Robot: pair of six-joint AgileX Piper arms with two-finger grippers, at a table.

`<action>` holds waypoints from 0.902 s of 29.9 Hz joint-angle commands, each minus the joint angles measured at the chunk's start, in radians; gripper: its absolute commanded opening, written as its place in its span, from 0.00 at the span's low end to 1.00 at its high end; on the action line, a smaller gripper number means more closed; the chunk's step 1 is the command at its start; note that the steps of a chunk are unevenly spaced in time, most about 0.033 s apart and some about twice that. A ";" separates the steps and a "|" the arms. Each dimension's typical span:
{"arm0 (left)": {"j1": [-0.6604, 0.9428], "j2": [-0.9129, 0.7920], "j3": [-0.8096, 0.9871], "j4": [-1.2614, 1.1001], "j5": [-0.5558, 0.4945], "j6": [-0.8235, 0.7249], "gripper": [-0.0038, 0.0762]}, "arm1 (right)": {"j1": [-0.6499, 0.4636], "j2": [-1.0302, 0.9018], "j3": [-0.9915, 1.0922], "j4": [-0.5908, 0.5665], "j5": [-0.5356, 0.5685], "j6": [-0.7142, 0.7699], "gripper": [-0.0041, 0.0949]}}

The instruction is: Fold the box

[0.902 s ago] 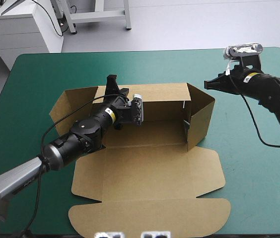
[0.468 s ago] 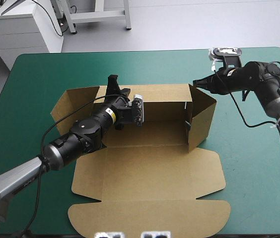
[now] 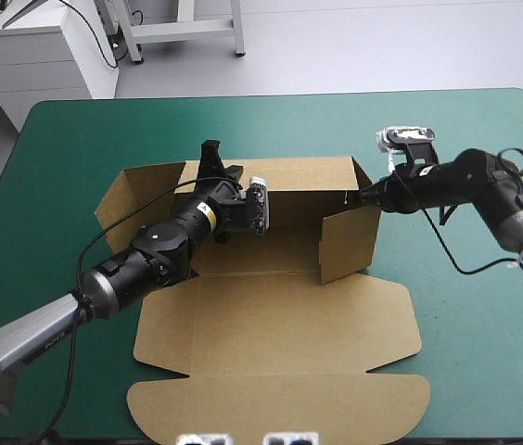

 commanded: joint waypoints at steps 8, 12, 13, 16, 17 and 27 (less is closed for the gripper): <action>-0.007 -0.039 -0.028 0.015 -0.008 -0.015 0.04 | -0.006 -0.251 0.385 0.570 -0.362 -0.702 0.03; -0.007 -0.039 -0.028 0.015 -0.008 -0.015 0.04 | -0.006 -0.263 0.467 0.865 -0.353 -1.019 0.03; -0.007 -0.039 -0.028 0.015 -0.008 -0.015 0.04 | -0.006 -0.263 0.482 0.933 -0.345 -1.088 0.03; -0.007 -0.039 -0.028 0.015 -0.008 -0.015 0.04 | -0.004 -0.263 0.510 1.031 -0.337 -1.196 0.03; -0.007 -0.039 -0.028 0.015 -0.008 -0.015 0.04 | -0.004 -0.263 0.512 1.031 -0.331 -1.203 0.03; -0.007 -0.021 -0.009 0.015 -0.007 0.023 0.04 | -0.004 -0.296 0.517 0.921 -0.294 -1.205 0.30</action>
